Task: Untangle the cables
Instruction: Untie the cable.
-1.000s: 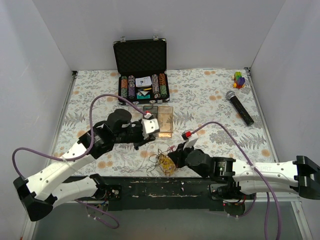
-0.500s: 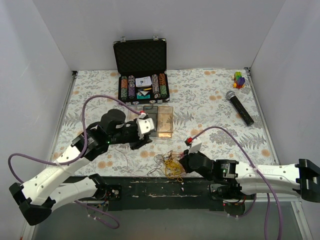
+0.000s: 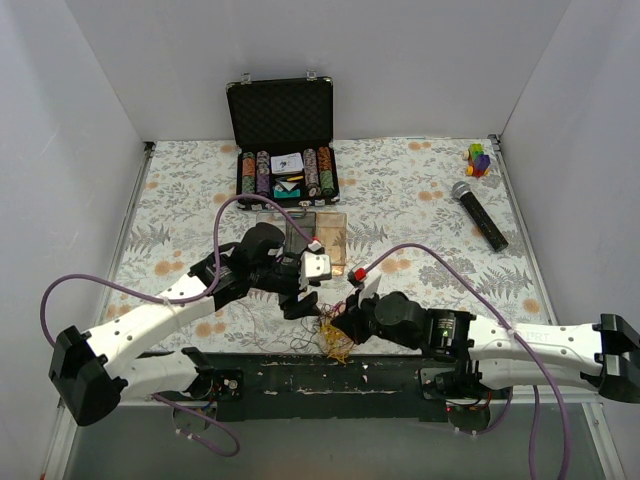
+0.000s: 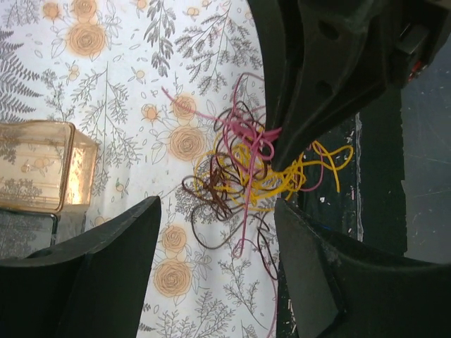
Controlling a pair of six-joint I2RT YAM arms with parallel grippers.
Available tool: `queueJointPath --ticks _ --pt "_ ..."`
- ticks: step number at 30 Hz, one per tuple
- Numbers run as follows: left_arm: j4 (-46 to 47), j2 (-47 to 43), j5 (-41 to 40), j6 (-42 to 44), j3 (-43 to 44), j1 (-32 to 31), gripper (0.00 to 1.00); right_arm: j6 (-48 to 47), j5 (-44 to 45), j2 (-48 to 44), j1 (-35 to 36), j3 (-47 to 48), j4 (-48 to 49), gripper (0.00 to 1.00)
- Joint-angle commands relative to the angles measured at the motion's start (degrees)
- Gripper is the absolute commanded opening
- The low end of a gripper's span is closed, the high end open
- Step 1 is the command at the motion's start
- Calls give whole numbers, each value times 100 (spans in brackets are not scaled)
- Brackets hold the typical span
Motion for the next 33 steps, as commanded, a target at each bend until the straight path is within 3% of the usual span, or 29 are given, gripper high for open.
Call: queueJointPath --ticks 1,6,10,14,18,20,23,25,33 --pt "352 -257 519 -68 -1 -15 65 -266 -700 134 -94 427 519 4" --pt "352 -346 792 -201 -36 -24 64 -336 -1051 248 -357 524 625 3" --pt "239 -179 976 -148 16 -32 52 -345 -1166 257 -481 542 651 3" --pt "-87 67 1241 -148 201 -102 54 -345 -1201 266 -498 594 660 2" --pt "289 59 969 -183 26 -129 52 -354 -1254 292 -498 638 686 2" --pt "457 50 898 -175 -18 -129 44 -354 -1263 318 -490 665 695 2" --pt "580 111 793 -253 51 -129 12 -336 -1271 327 -498 673 687 1" --pt "598 85 661 -254 61 -129 0 -310 -1236 301 -490 647 625 1" --pt "475 -310 178 -113 -203 -129 0 -301 -946 -155 -569 515 151 1"
